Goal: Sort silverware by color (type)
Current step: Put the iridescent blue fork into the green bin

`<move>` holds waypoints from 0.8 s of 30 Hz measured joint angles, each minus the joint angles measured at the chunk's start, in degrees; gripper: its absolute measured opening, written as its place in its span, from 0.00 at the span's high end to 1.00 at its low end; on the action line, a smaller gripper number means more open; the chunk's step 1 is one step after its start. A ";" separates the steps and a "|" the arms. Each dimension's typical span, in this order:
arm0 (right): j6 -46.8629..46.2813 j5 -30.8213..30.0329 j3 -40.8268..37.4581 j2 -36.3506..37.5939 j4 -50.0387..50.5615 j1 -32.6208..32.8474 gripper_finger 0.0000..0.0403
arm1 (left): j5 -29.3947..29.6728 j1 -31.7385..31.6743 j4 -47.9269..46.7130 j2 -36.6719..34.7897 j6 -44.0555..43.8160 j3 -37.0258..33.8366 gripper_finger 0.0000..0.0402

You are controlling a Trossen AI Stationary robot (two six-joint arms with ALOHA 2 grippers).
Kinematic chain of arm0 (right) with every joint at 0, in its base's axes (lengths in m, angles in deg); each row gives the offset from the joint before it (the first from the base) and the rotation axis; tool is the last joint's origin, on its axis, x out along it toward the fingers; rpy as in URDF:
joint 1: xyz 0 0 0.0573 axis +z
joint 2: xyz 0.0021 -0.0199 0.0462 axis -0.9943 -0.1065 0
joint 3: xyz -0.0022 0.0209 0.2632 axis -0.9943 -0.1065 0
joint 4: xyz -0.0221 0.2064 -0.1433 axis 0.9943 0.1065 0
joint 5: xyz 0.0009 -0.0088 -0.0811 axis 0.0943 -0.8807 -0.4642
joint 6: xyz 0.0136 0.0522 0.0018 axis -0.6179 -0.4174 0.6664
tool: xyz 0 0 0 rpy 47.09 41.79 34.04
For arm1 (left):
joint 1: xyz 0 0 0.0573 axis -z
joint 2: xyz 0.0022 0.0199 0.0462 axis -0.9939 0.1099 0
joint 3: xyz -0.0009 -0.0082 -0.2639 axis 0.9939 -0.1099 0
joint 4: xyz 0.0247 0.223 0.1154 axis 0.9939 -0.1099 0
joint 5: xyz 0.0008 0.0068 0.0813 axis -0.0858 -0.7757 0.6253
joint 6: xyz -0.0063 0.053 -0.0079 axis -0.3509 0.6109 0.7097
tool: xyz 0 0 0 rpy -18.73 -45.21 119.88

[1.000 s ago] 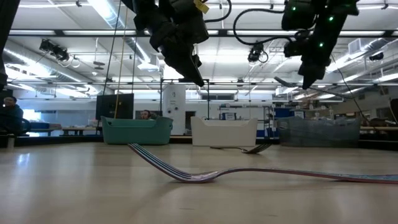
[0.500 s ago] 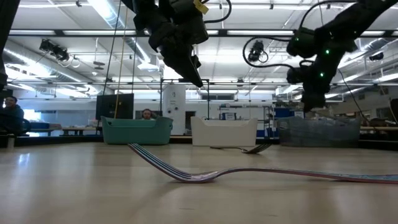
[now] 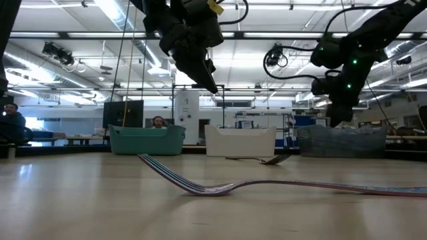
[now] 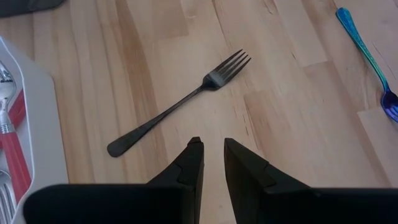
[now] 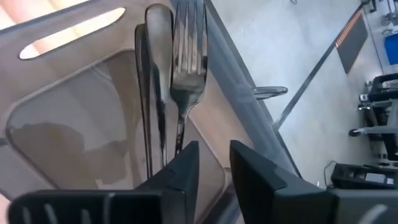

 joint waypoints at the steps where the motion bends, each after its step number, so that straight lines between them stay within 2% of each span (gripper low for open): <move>1: 0.00 -0.39 0.00 0.00 -0.01 0.21 0.75 | 0.00 0.00 -0.01 0.00 -0.01 0.00 0.84; 9: -3.20 -11.87 2.17 0.02 0.06 3.94 0.69 | 1.04 0.00 -5.51 -0.02 -0.04 0.00 0.84; 16: -10.87 -11.80 9.27 0.02 6.93 10.86 0.69 | 1.09 1.03 -7.18 -0.09 -0.04 -4.11 0.84; 20: -22.05 -7.92 13.78 0.04 15.02 14.94 0.69 | 1.09 2.53 -6.69 -0.07 -0.09 -7.96 0.84; 24: -32.45 3.26 16.11 0.07 18.78 17.69 0.69 | 1.10 5.13 -3.67 -0.07 -3.92 -9.14 0.84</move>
